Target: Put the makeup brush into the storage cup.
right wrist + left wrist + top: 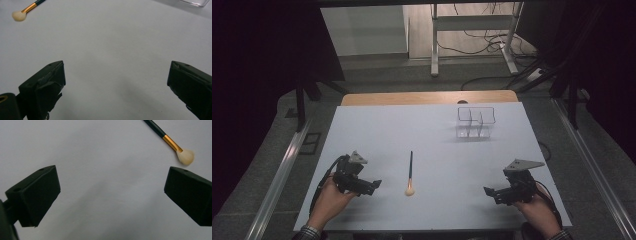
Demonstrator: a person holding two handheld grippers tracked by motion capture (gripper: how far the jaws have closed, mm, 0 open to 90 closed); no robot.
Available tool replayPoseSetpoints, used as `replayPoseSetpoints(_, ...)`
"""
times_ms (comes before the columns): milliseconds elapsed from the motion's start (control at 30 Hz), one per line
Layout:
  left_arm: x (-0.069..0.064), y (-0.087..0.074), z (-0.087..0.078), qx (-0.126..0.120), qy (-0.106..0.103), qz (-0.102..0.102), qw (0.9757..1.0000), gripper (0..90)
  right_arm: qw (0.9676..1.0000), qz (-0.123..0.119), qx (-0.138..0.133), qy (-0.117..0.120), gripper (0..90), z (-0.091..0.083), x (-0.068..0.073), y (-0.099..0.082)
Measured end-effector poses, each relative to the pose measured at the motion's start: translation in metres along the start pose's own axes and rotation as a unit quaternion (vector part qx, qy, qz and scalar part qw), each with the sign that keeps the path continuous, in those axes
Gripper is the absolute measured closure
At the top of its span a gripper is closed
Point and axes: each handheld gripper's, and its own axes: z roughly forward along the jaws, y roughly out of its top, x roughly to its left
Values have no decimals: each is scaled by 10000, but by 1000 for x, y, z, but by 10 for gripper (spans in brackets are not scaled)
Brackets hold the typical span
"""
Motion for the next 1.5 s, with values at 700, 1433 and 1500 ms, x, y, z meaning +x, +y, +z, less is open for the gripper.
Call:
replayPoseSetpoints(700,-7,19,10,241,-152,186,9994,11,10000,-10,39,-25,17,1,0,0)
replayPoseSetpoints(1433,-21,41,22,378,-239,394,9982,12,9997,-189,78,-105,15,2,3,0)
replayPoseSetpoints(1500,-22,44,23,389,-263,412,9980,12,9996,-230,96,-106,15,2,3,0)
